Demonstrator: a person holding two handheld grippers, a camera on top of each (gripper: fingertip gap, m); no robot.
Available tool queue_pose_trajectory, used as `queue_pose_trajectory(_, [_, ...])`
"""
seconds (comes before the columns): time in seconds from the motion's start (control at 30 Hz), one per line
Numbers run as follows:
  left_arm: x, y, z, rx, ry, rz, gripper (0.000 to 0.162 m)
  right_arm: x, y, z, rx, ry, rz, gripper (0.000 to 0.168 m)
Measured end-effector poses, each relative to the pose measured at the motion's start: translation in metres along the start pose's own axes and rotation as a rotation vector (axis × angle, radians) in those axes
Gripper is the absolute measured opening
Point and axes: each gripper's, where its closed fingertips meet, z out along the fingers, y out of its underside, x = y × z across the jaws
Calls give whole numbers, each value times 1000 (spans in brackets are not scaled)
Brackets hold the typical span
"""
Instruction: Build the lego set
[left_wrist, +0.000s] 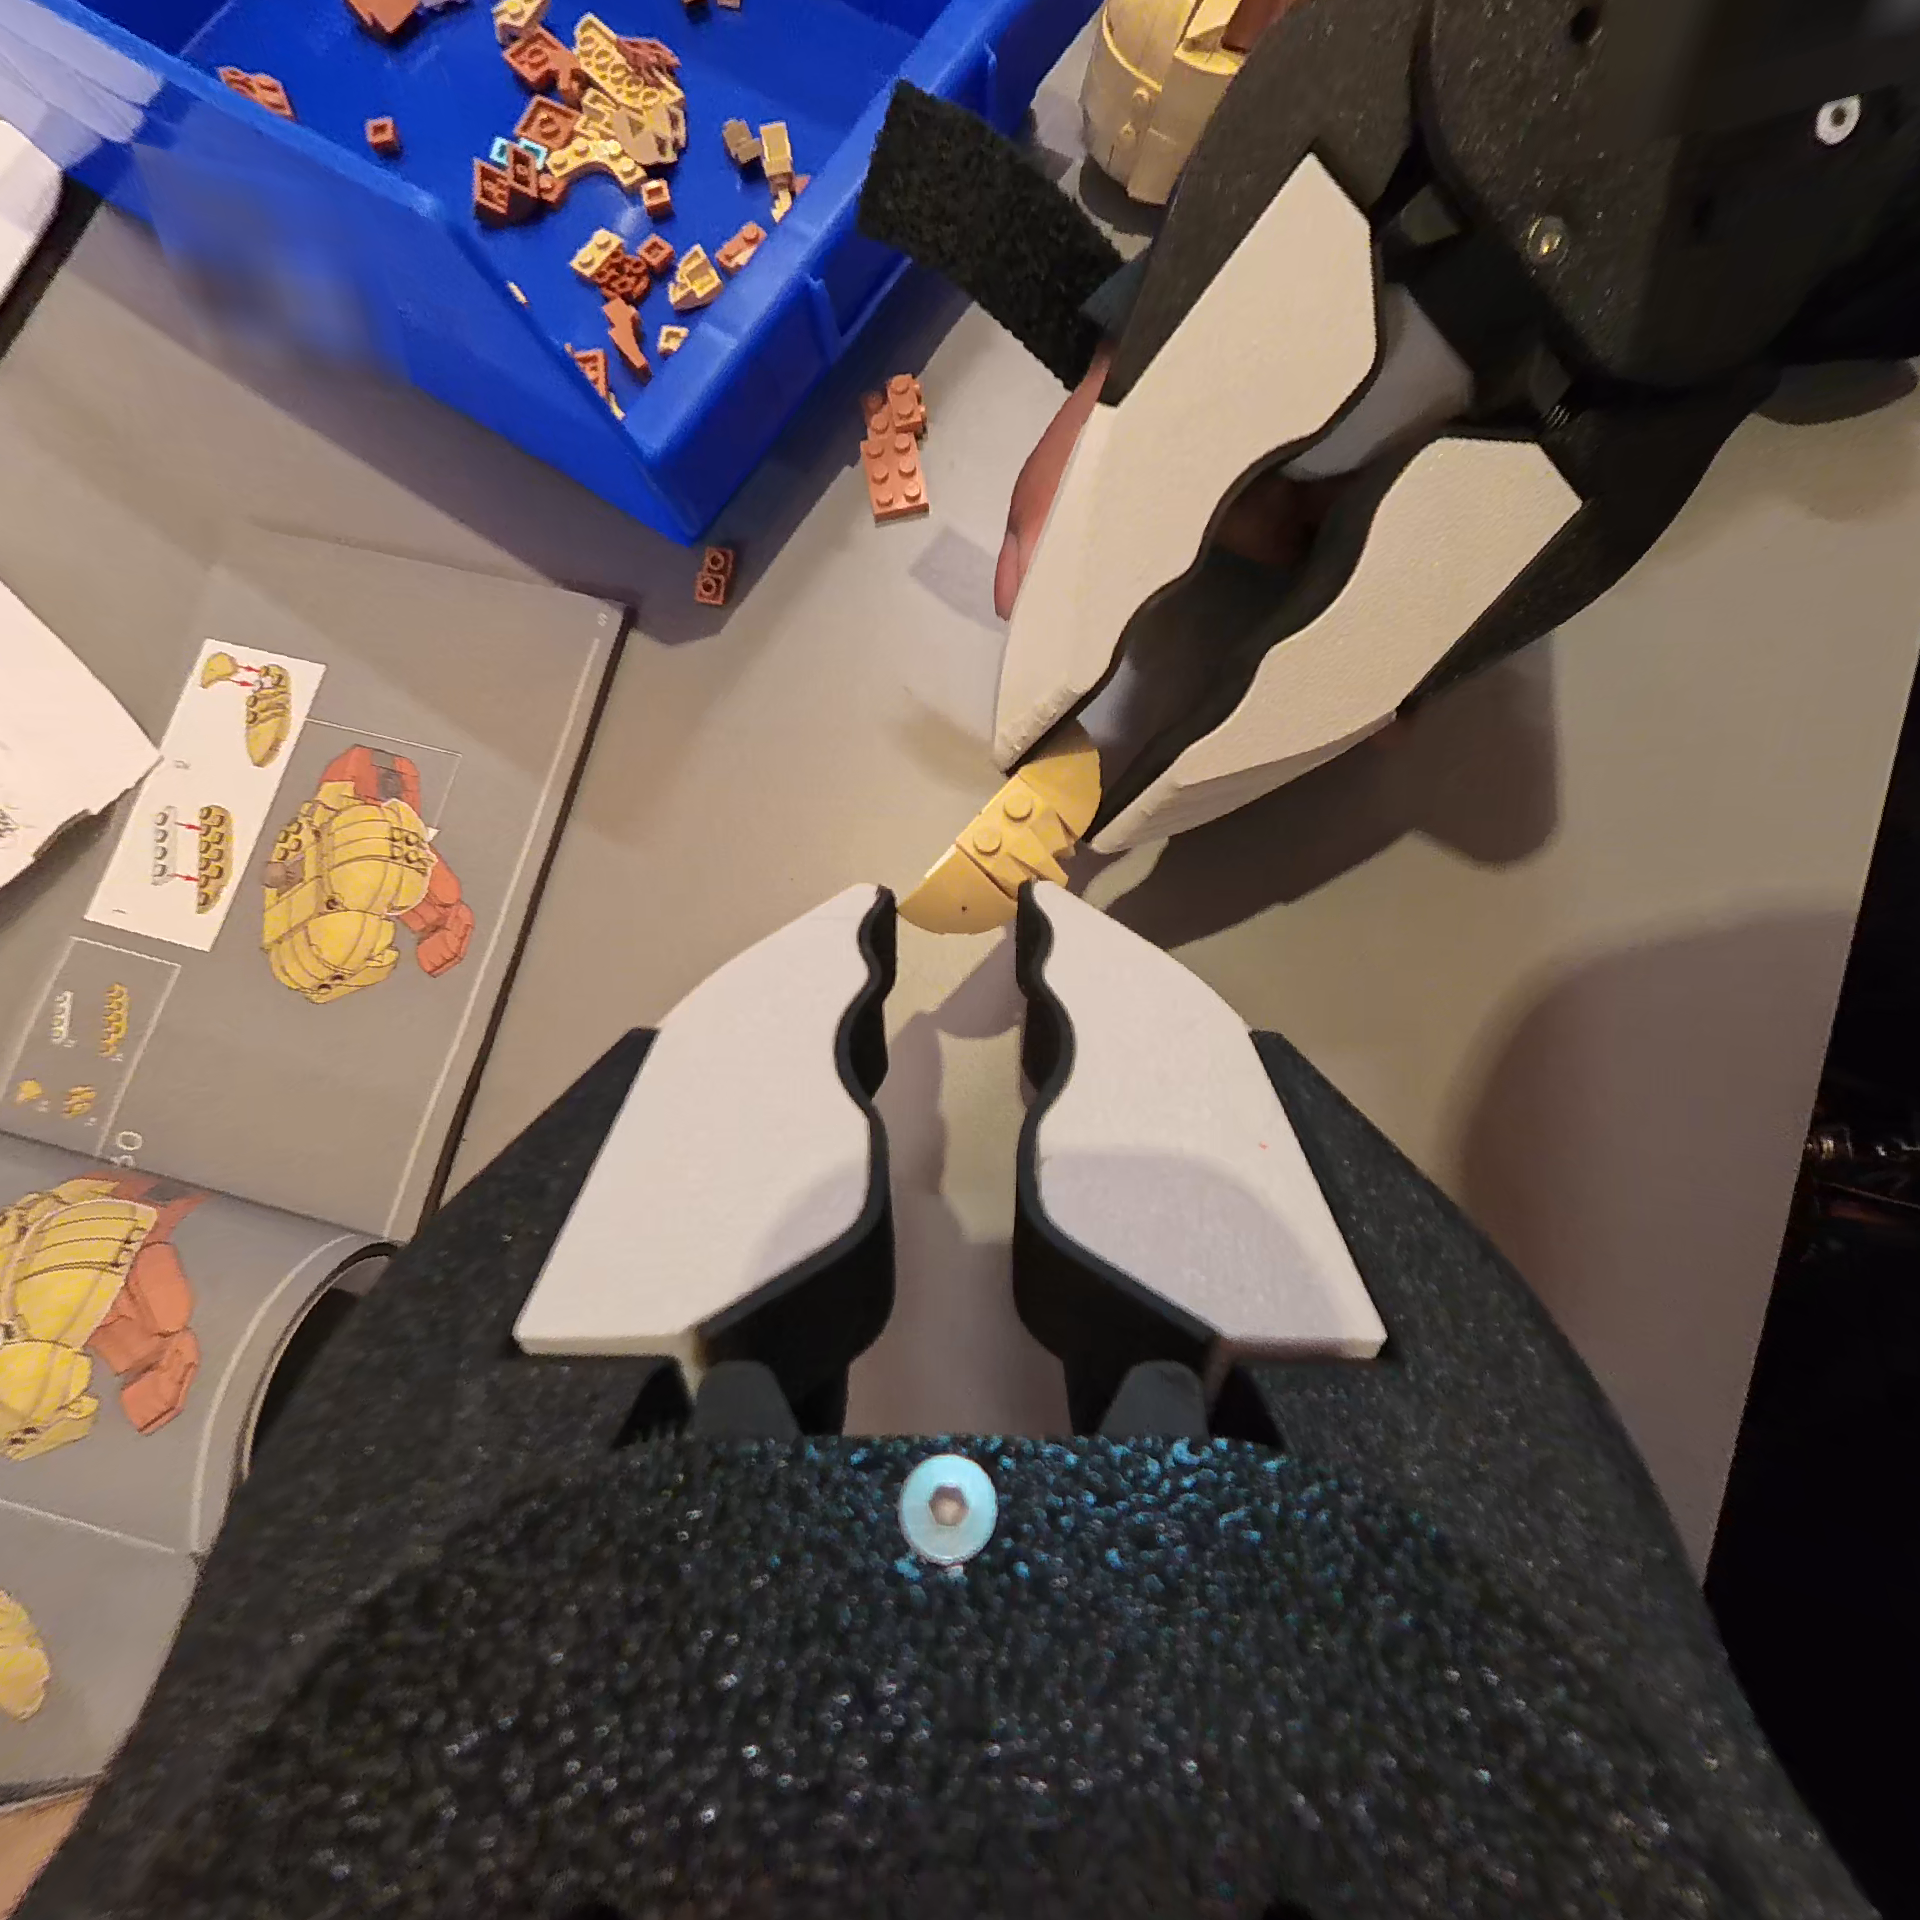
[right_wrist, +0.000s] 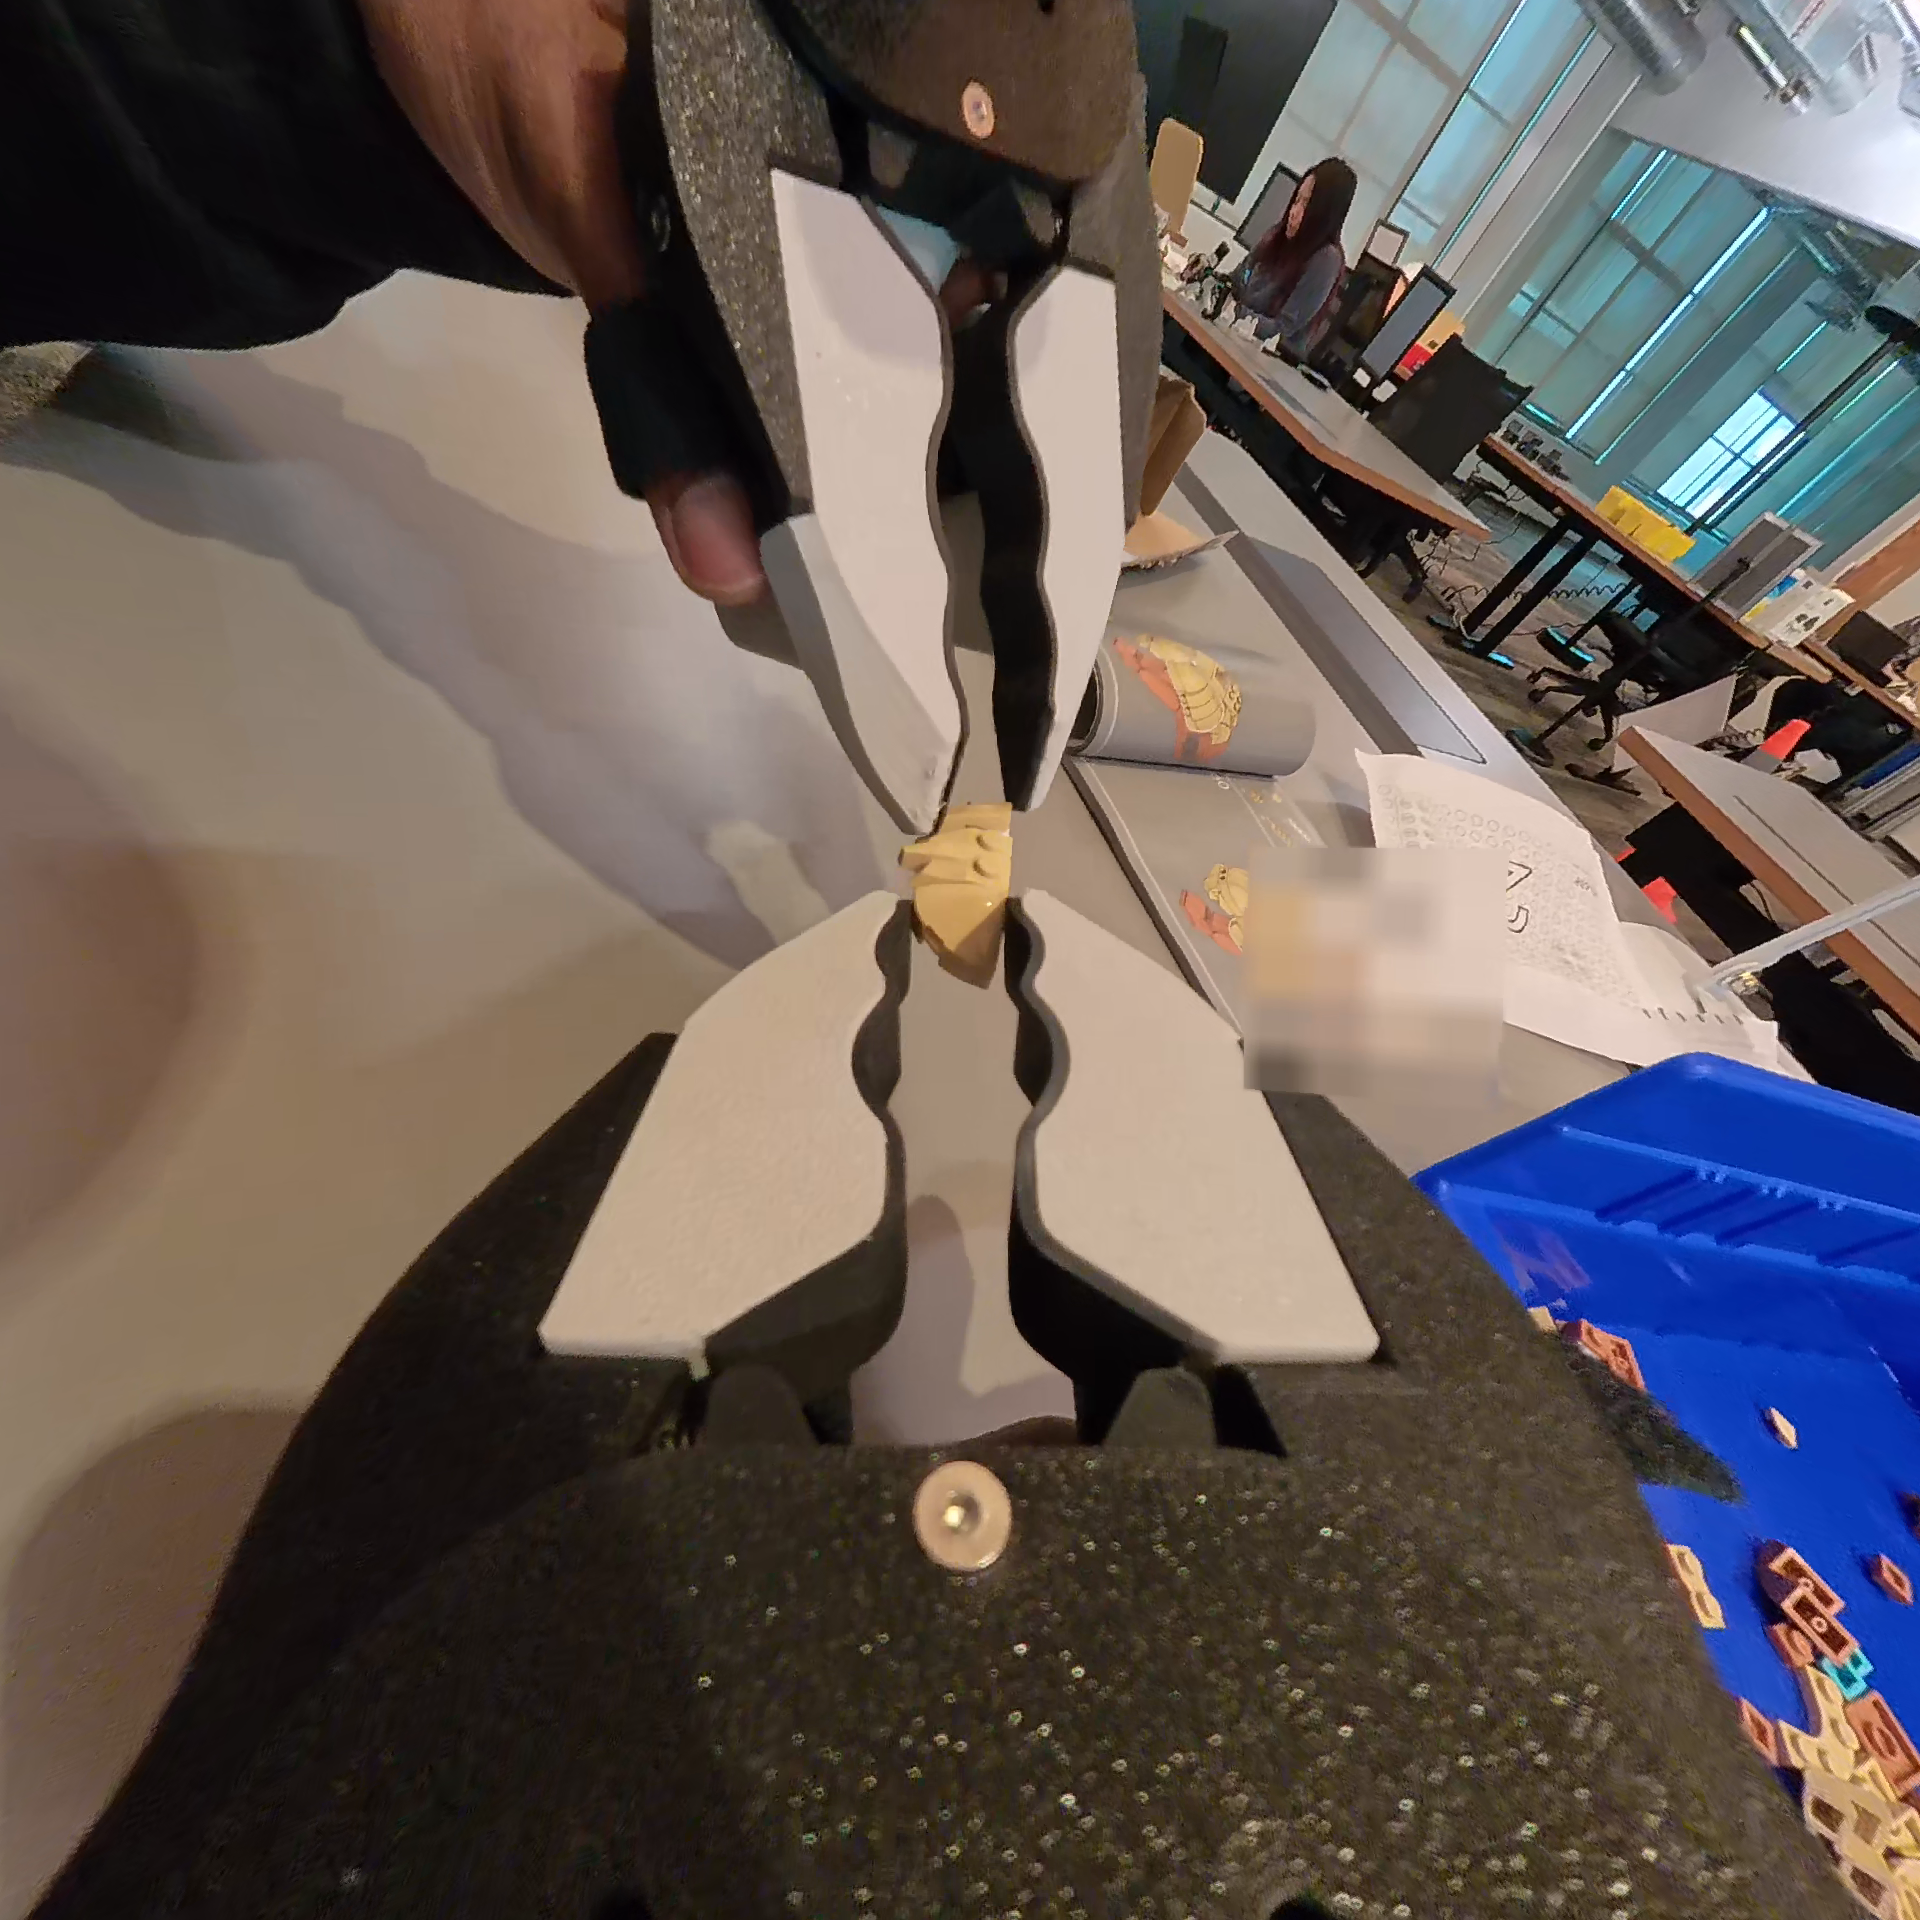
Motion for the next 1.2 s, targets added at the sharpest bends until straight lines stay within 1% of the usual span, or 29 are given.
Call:
queue_pose_trajectory(0.3, [1, -5, -5, 3, -7, 10, 22, 2, -7, -3, 55, 4, 19, 16])
queue_pose_trajectory(0.9, [11, -31, -28, -18, -5, 63, 22, 7, -37, -22, 266, 13, 139, 16])
queue_pose_trajectory(1.2, [15, -35, -33, -17, -8, 67, 22, 6, -44, -27, 308, 14, 138, 16])
